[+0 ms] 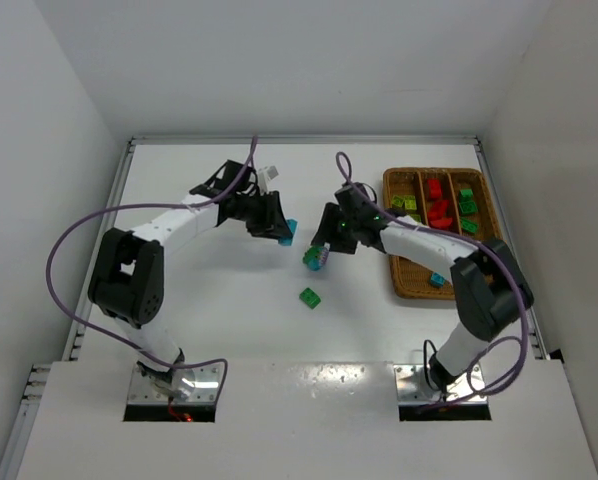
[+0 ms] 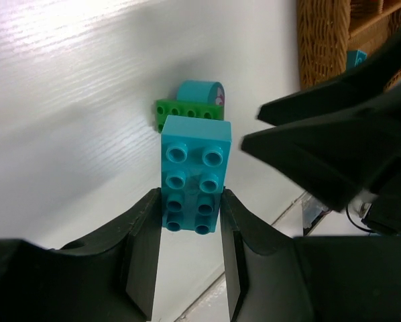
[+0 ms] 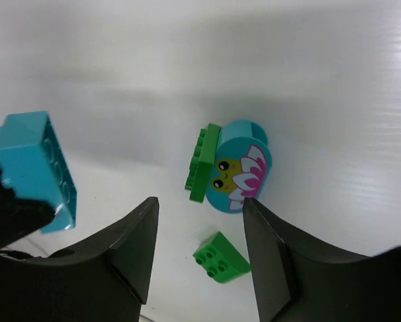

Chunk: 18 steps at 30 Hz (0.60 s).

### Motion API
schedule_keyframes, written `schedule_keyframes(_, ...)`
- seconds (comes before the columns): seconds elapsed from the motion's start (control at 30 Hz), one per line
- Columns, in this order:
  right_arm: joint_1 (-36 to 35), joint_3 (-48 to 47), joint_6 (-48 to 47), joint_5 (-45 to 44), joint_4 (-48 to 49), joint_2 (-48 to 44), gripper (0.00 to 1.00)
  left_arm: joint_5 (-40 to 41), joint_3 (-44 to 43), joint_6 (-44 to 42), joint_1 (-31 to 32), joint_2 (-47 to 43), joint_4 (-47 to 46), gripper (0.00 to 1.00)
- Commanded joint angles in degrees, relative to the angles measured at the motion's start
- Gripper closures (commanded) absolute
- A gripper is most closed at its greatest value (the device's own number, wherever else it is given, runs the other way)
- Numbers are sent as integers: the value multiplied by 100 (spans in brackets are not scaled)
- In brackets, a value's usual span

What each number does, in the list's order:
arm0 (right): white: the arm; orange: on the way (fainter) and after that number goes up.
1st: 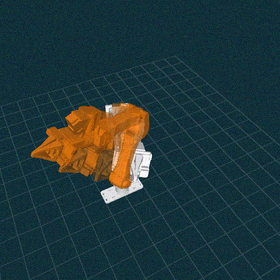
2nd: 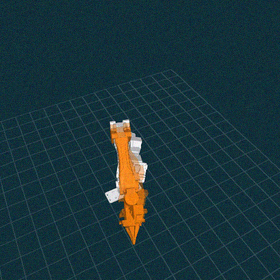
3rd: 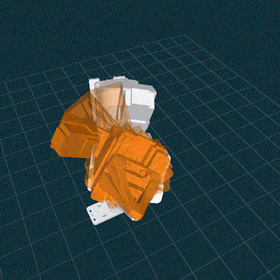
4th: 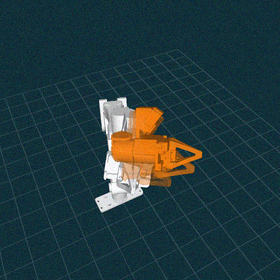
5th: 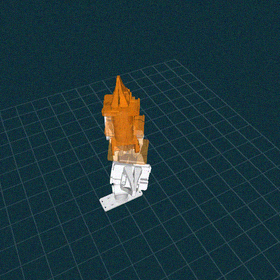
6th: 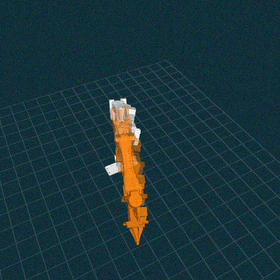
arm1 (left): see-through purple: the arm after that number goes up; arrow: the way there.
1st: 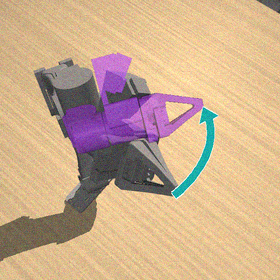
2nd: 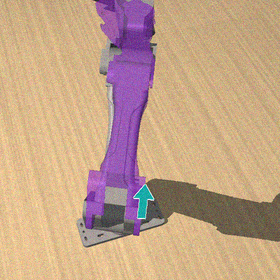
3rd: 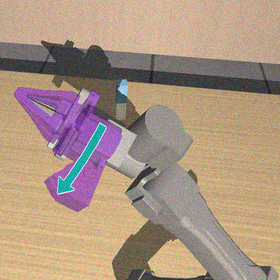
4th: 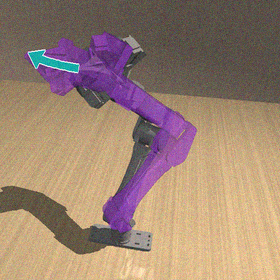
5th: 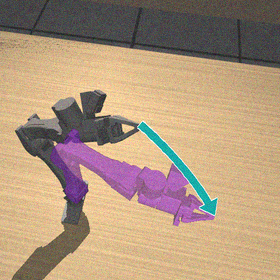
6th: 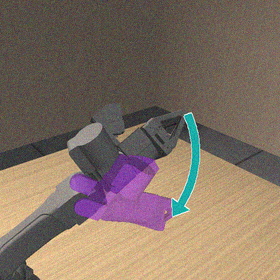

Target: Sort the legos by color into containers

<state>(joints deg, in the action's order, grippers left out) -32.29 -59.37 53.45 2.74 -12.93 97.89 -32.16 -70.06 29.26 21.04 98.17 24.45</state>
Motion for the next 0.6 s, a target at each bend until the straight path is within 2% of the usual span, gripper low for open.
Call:
schedule_keyframes(0.0,275,-338,-378,-642,-595,-787,46,8,-385,63,137,-35,-63,100)
schedule_keyframes(0.1,757,-286,-432,-1737,-1368,-1499,46,8,-788,124,584,245,-63,100)
schedule_keyframes(0.17,1057,-215,-432,-2144,-1878,-2051,32,8,-1210,195,989,465,-63,100)
schedule_keyframes(0.23,1514,-215,-485,-2654,-2421,-2369,26,8,-1692,317,1400,869,-124,100)
schedule_keyframes(0.33,1927,-329,30,-3384,-2898,-3019,24,-105,-2256,370,1963,1535,-124,100)
schedule_keyframes(0.47,2043,521,166,-3438,-2329,-4346,24,-264,-3089,554,2518,2205,-519,100)
schedule_keyframes(0.57,2043,682,377,-3779,-2407,-5024,24,-335,-3993,677,2861,2897,-572,100)
